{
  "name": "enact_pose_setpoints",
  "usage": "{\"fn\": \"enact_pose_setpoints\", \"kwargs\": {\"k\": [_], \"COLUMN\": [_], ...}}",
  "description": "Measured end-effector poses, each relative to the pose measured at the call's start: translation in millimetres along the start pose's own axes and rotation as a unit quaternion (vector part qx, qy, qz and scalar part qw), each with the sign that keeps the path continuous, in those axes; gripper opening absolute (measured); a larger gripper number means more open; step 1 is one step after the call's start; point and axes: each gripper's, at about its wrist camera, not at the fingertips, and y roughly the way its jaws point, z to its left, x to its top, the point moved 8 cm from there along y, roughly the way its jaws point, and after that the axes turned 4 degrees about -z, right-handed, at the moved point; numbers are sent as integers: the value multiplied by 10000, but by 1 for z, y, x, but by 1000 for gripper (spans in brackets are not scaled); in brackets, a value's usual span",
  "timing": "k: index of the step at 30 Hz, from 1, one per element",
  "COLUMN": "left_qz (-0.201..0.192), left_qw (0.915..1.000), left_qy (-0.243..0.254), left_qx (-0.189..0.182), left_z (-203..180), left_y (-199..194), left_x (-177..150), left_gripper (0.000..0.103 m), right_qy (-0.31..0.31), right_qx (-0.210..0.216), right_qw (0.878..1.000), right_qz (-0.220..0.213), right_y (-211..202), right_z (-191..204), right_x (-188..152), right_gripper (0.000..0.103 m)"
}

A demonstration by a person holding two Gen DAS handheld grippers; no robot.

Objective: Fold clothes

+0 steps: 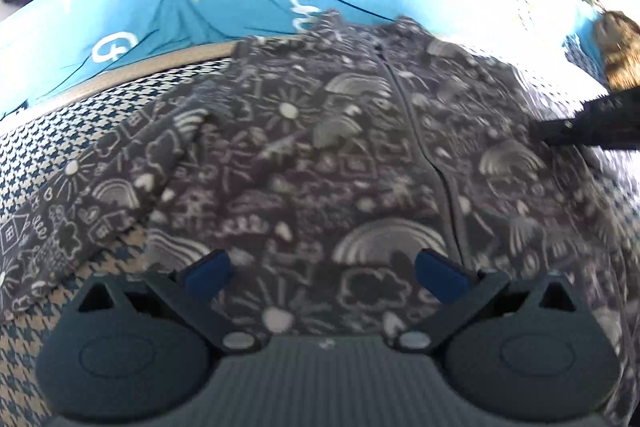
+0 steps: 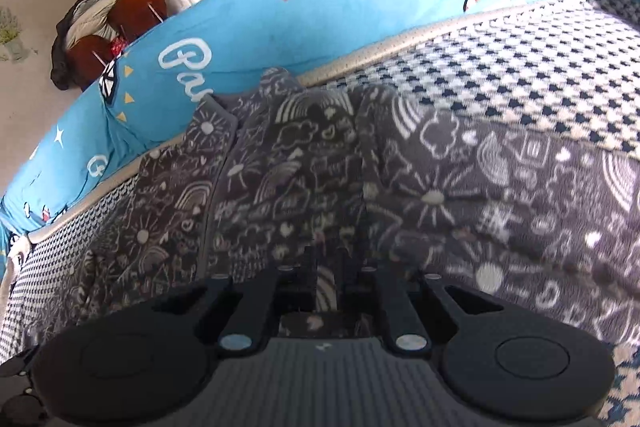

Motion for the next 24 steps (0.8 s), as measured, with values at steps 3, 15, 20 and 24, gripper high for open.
{"fn": "enact_pose_setpoints", "kwargs": {"k": [3,15,20,24], "left_qz": [7,66,-98,-161], "left_qw": [9997,9999,9997,9996], "left_qy": [222,-106,-216,-234], "left_qx": [109,80,-48,-88], "left_z": [-5,21,22,16], "left_y": [3,-11,-26,-35], "left_x": [-9,-41,-43,-44], "left_gripper": [103,103,103,103], "right_qy": [-140,-69,30,99], "right_qx": [-466,-888,-698,-561], "right_qw": [9988,9960,9974,9980], "right_qz": [85,-19,-198,-259], "right_y": [6,6,-16,-36], "right_z": [-15,-31,-22,-14], "right_x": [-4,-5,-10,-24], "right_gripper": [0,0,3,9]}}
